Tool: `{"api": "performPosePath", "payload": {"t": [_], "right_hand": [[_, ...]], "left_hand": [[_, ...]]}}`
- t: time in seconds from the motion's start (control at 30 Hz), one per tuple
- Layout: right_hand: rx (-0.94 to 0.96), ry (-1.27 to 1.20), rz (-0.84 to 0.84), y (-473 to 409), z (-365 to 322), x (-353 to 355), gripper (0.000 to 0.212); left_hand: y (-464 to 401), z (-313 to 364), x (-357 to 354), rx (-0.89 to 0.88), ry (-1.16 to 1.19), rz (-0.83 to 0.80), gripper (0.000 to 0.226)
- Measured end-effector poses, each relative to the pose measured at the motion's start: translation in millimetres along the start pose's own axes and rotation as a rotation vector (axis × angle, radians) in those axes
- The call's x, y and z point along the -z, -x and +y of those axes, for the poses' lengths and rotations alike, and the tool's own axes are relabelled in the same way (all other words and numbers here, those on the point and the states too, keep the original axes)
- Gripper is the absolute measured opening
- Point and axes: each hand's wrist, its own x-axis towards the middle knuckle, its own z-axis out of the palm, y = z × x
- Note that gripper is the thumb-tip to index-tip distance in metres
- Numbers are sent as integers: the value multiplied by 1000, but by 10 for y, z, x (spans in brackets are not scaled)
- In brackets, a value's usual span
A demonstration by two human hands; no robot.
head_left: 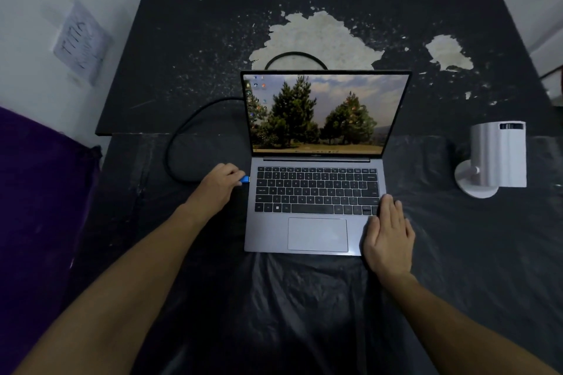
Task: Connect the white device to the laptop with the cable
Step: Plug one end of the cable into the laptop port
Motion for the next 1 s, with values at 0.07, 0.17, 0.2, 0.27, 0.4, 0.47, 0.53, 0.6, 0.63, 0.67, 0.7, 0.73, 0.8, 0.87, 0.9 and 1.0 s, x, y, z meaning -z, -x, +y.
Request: {"api": "performPosePath", "payload": {"t": [0.07,0.17,0.2,0.27,0.4,0.47,0.53,0.6,0.63,0.67,0.7,0.73,0.8,0.87,0.9,1.0], "right_hand": [[-2,-7,1,-2,-3,-1,61],[2,-4,6,8,-1,-13,60],[1,-7,8,4,5,-16,60],[-4,-10,8,4,8,-22,59],[-4,-14,8,-5,15,-7,60],[-4,-19,1,5,5,-2,60],[-2,-31,-4,-2,-1,16,61],[2,-39,-8,-24,19,32,61],[9,-35,-10,-35,34,46,61],[15,-28,-15,-41,59,54,60],[19,-20,-22,-45,74,66,60],[24,-16,-31,-45,85,77,59],[31,-16,-56,-26,82,102,57],[23,-10,-66,-22,42,167,56],[15,-8,-58,-48,9,212,53],[40,-1,22,-228,-151,388,45]], "left_hand": [[-19,-6,-1,-23,-10,10,25],[-30,2,-6,-7,-6,20,26],[-30,7,-9,-7,-12,19,25],[-36,5,-16,-11,-26,13,26],[-43,-6,-43,1,-27,18,27],[-37,0,-46,10,-24,28,27],[-25,12,-41,22,-18,37,26],[17,37,-58,25,-8,38,26],[46,55,-66,27,-2,39,25],[77,74,-80,32,3,41,26],[102,92,-94,40,7,43,26],[122,118,-99,58,17,38,26],[150,134,-117,64,25,25,27],[145,147,-76,66,24,-18,25],[121,157,-15,94,33,-46,25],[16,119,204,161,25,-141,41]]}}
